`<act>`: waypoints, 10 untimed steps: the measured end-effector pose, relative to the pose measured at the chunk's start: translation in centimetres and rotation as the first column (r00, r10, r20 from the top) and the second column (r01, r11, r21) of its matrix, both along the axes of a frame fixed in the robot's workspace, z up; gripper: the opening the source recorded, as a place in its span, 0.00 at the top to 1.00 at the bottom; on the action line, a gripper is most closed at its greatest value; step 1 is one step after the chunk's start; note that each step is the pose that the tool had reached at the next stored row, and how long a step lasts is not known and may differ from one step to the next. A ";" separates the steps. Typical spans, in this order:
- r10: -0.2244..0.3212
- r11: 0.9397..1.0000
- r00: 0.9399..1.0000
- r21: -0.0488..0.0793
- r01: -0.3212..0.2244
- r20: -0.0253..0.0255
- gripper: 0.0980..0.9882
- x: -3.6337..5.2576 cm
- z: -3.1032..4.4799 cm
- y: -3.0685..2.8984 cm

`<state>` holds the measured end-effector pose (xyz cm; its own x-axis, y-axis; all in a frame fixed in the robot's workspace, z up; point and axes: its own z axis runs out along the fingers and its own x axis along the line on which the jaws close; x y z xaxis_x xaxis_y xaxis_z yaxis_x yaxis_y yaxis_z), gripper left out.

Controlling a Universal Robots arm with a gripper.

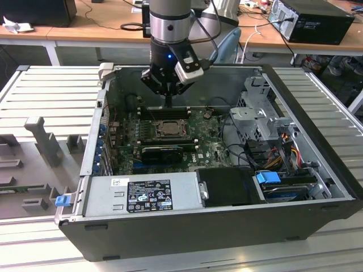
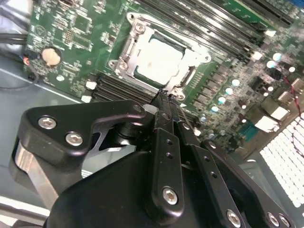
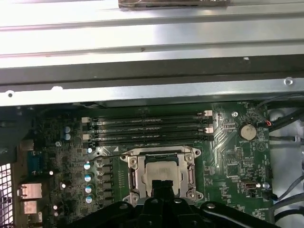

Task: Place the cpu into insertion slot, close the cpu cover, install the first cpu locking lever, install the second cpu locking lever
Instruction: 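Install the first cpu locking lever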

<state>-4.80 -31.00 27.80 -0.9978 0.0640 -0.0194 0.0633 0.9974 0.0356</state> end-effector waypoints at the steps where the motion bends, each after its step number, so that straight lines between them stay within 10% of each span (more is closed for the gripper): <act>1: 0.000 1.000 1.000 0.000 0.000 0.001 0.99 -0.59 0.00 0.00; 10: 0.000 1.000 1.000 0.000 0.000 0.002 0.99 -5.09 -0.72 0.00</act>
<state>-9.89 -31.00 27.08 -0.9977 0.0642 -0.0214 0.0634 0.9973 0.0359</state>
